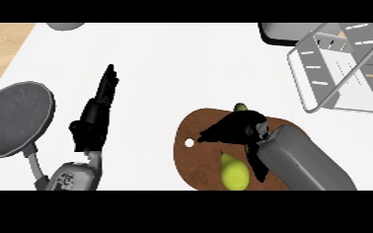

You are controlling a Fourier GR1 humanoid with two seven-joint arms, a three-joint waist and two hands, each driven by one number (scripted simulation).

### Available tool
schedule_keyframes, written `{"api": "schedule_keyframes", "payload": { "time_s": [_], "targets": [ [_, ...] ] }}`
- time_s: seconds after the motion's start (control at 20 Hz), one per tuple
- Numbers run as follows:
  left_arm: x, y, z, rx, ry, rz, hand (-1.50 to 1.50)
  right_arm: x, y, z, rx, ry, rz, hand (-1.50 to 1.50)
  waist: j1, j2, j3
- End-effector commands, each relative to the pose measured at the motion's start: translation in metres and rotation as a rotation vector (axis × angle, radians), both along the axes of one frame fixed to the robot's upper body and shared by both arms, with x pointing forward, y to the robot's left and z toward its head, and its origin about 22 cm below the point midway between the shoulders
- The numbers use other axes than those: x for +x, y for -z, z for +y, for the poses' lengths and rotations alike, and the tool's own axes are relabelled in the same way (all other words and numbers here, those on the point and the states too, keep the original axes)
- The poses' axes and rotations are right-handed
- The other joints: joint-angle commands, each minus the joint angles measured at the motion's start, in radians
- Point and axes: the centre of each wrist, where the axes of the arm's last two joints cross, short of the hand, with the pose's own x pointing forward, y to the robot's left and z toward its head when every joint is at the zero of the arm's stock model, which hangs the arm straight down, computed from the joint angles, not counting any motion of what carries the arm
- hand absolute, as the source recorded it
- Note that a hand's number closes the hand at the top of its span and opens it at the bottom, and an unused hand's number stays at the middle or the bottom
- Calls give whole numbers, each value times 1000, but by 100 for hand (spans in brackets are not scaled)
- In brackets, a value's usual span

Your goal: Pick the pear from the cutting board and place it in the tiered basket

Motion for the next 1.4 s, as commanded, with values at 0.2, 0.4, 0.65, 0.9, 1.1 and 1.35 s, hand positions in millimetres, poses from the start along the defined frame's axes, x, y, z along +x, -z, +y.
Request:
{"api": "schedule_keyframes", "payload": {
  "time_s": [0.2,0.4,0.65,0.9,1.1,1.35],
  "targets": [
    [5,-4,12,6,-3,0,0,-13,28,4,-9,-30,52,-150,-1,0,0],
    [8,-24,16,-3,-2,-2,0,-10,23,4,42,-16,85,-150,-2,0,0],
    [-7,1,-1,10,11,-2,0,-43,54,-15,40,39,70,-150,-5,-1,0],
    [-12,9,-12,11,-3,-6,0,-32,41,-13,132,-12,-76,150,-2,-1,0],
    [-2,-1,-4,-4,22,22,0,-34,55,7,174,-66,-153,150,-1,-1,0],
    [-2,1,15,-7,-51,10,0,-11,55,-107,-66,467,-359,150,-50,-6,0]
  ]
}}
